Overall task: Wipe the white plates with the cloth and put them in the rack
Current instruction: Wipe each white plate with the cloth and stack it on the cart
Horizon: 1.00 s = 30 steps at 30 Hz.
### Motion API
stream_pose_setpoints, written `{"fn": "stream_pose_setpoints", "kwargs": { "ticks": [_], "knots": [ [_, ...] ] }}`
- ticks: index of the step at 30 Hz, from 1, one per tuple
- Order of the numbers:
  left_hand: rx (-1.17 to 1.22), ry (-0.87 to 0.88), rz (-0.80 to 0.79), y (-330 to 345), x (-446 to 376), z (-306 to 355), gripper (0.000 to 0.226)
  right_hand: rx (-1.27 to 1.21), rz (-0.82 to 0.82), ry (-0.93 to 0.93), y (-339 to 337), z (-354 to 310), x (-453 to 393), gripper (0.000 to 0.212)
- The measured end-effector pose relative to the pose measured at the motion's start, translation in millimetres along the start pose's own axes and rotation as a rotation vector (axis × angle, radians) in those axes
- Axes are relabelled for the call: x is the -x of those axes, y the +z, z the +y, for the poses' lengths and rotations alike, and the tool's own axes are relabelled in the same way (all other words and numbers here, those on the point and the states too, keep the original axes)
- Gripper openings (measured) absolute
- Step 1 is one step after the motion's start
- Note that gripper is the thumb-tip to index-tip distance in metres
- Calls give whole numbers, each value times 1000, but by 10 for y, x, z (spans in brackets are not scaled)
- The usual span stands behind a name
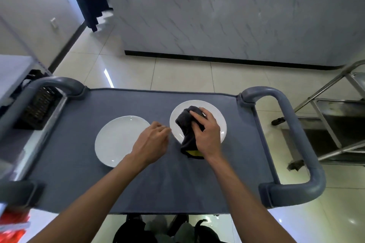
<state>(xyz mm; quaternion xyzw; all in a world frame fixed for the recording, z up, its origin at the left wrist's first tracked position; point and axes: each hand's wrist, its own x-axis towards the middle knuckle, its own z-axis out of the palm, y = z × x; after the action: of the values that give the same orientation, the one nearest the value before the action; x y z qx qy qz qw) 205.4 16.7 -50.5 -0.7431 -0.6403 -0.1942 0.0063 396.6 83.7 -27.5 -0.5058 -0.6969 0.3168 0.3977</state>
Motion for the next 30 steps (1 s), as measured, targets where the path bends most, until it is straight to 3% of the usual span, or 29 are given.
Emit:
{"fn": "stream_pose_setpoints", "kwargs": {
  "ticks": [10,19,26,30],
  "knots": [
    [13,-217,-6,-246,432,-625,11,14,-134,-129,630,-495,61,38],
    [29,-393,-57,-331,825,-1158,12,34,-213,-126,1185,-710,208,40],
    [223,-752,-109,-324,984,-1541,36,129,-297,-90,1495,-706,345,38],
    [265,-843,-142,-277,1015,-1681,45,170,-348,-69,1641,-671,401,37]
  ]
}}
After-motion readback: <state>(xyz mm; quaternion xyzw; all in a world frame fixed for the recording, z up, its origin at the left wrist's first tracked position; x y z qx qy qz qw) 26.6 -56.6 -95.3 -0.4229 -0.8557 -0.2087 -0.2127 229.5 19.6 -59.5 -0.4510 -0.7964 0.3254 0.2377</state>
